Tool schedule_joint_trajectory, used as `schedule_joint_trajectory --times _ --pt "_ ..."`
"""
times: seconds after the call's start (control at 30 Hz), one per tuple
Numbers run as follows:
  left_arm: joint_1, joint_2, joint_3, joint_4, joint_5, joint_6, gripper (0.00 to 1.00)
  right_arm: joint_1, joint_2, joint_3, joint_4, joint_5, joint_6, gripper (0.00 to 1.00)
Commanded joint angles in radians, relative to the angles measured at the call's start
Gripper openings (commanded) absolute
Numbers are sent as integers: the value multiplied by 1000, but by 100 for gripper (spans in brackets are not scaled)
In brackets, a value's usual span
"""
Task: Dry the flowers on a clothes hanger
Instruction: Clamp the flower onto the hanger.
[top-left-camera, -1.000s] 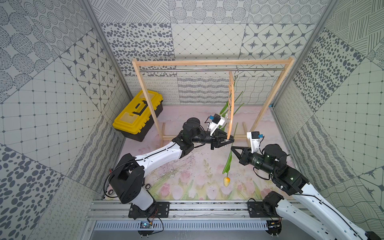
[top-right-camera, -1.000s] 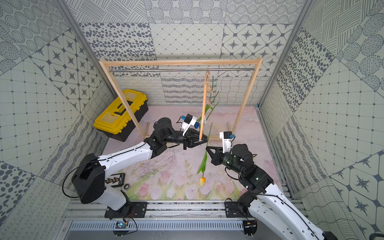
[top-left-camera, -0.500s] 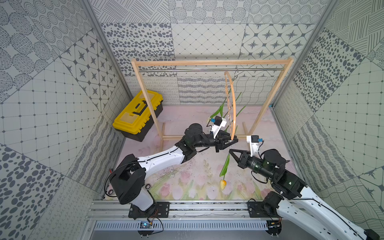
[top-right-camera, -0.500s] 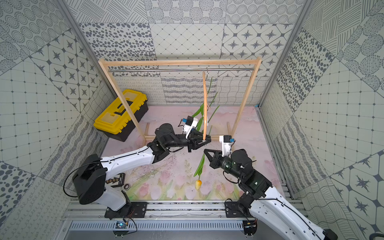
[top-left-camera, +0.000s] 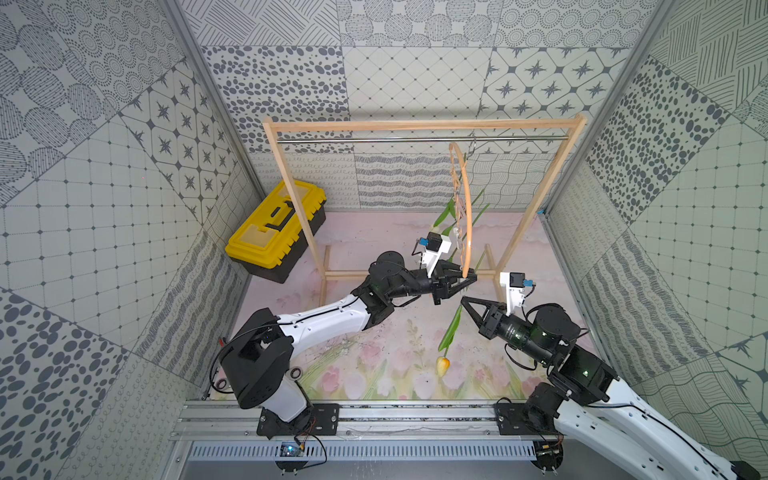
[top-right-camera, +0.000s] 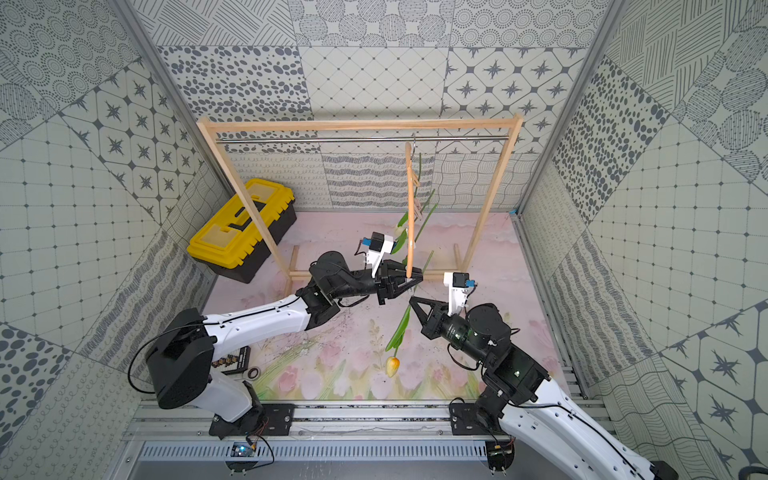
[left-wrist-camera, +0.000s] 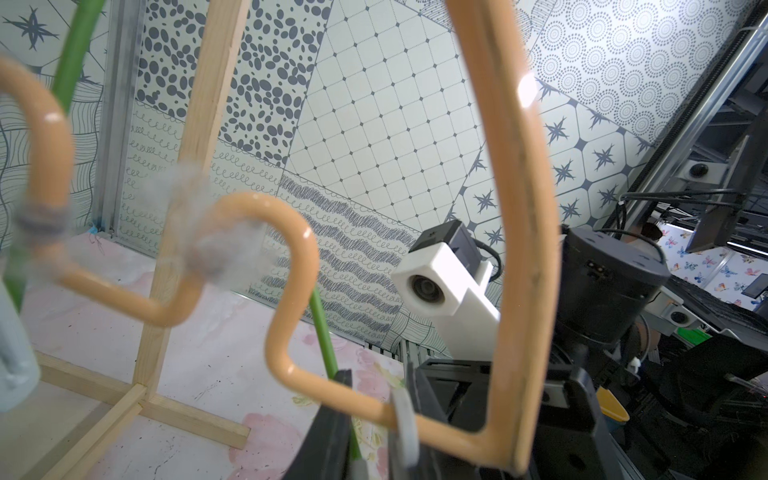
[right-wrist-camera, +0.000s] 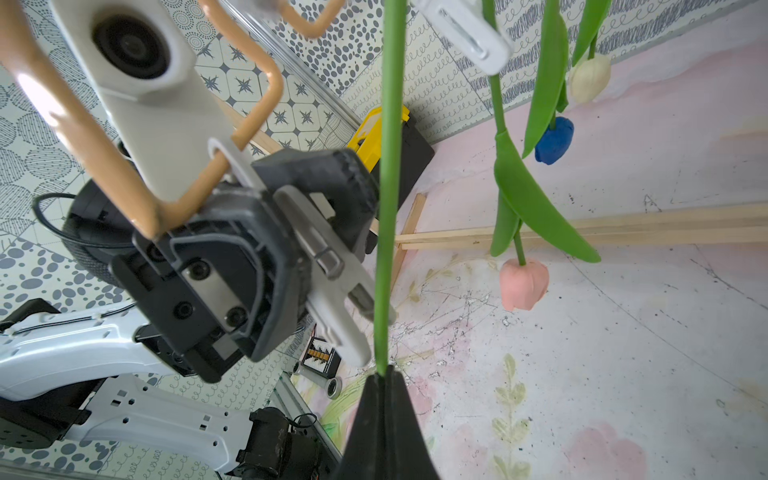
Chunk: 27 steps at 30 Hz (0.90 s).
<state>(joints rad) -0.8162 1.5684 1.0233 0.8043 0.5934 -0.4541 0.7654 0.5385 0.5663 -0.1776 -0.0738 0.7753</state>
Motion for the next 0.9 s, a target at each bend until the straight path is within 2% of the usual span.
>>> schedule_joint_trajectory --times 0.0,0.23,0.47,0.8,0.83,0.87 --pt "-6 7 -3 91 -48 -18 0 12 13 0 89 -33 -10 0" --pt "-6 12 -6 103 -47 -22 0 29 37 12 108 -55 -28 0" --pt "-8 9 -17 115 -55 -37 0 35 20 15 99 -20 -34 0" --pt "-43 2 -73 165 -127 -53 0 34 18 15 125 16 -28 0" --pt "-43 -1 -79 170 -134 -55 4 34 19 15 124 14 -28 0" --pt "-43 -4 -86 178 -143 -56 13 35 21 14 124 13 -27 0"
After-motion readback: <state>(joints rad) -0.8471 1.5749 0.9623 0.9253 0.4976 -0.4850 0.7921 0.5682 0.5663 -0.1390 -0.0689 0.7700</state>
